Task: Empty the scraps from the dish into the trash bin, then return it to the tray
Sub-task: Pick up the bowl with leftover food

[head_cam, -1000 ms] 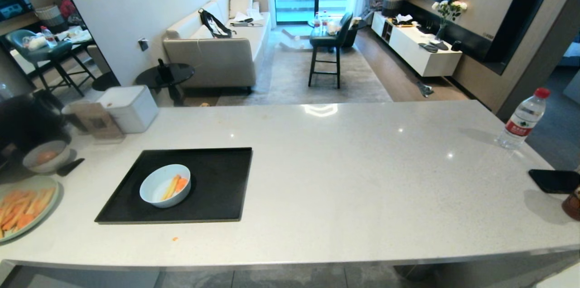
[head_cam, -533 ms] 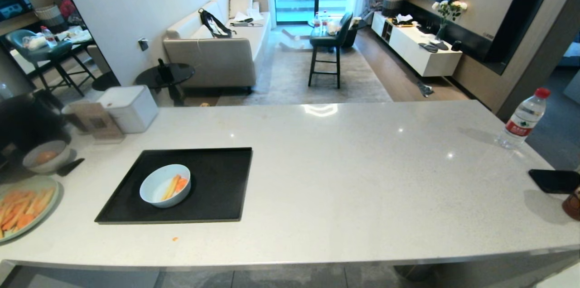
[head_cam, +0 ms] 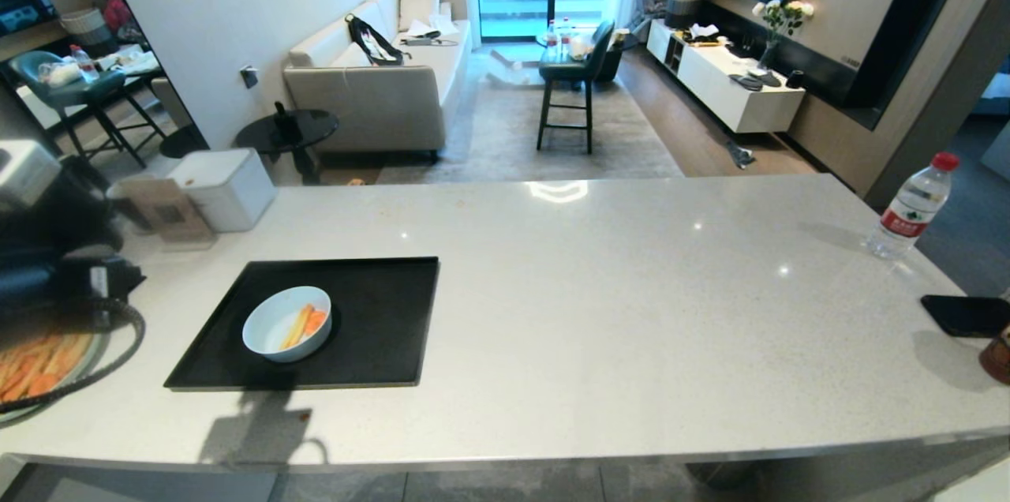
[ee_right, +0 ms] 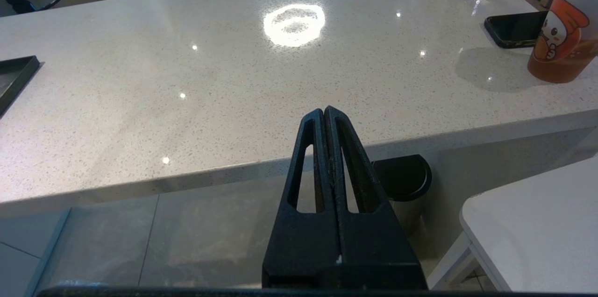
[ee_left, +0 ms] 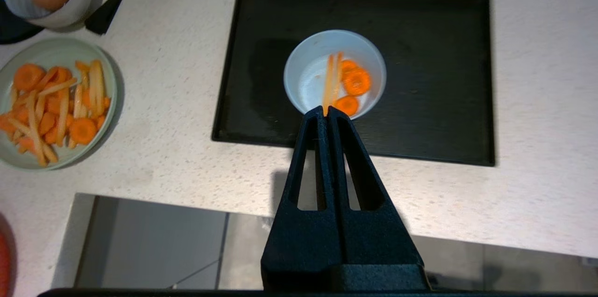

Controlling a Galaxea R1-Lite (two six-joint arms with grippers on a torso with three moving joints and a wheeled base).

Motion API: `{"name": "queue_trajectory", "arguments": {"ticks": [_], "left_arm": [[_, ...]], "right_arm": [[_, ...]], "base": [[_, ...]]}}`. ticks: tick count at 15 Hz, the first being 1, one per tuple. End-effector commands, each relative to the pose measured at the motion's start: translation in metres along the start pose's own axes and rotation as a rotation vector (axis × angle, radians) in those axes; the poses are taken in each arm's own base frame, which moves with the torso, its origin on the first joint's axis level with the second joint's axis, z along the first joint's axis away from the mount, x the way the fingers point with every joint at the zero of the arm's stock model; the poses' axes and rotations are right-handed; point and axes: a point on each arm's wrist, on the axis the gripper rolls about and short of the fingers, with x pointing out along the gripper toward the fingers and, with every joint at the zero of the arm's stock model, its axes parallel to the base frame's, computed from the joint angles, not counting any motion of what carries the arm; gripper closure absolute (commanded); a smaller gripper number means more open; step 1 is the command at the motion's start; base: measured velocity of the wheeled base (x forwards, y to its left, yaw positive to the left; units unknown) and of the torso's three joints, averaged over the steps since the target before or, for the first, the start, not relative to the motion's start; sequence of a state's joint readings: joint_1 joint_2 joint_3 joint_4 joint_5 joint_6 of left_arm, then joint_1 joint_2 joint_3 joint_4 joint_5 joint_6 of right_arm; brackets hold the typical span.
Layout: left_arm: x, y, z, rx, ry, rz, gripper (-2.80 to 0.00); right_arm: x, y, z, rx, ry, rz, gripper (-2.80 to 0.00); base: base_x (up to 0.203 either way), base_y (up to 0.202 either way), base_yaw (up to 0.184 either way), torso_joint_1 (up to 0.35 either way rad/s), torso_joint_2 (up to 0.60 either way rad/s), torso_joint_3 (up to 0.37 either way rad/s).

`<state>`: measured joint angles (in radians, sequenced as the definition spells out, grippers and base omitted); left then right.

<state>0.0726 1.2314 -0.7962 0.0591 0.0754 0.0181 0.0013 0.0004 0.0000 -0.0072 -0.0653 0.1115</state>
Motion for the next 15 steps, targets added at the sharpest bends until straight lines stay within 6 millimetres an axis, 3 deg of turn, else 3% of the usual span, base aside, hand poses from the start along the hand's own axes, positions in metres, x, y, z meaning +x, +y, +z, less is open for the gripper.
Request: {"name": "queue_trajectory", "arguments": {"ticks": [1,4,7,8,15], "left_arm": [[0.054,0.011,0.001,0.014,0.145,0.051,0.0],[0.088,0.024,0.016,0.015,0.167,0.089,0.0],[0.113,0.027,0.018,0.015,0.2,0.088,0.0],[0.121,0.027,0.015,0.015,0.22,0.086,-2.8],[0.173,0.027,-0.002,0.08,0.333,0.062,-2.8]], "right_arm": [[0.0,0.0,0.0,0.001,-0.001,0.0,0.0],[0.0,0.0,0.0,0.001,-0.001,0.0,0.0],[0.0,0.0,0.0,0.001,-0.001,0.0,0.0],[0.0,0.0,0.0,0.001,-0.001,0.0,0.0],[0.0,0.0,0.0,0.001,-0.001,0.0,0.0]], "base": [[0.0,0.0,0.0,0.0,0.0,0.0],[0.0,0.0,0.0,0.0,0.0,0.0],[0.0,0.0,0.0,0.0,0.0,0.0],[0.0,0.0,0.0,0.0,0.0,0.0],[0.0,0.0,0.0,0.0,0.0,0.0]]}}
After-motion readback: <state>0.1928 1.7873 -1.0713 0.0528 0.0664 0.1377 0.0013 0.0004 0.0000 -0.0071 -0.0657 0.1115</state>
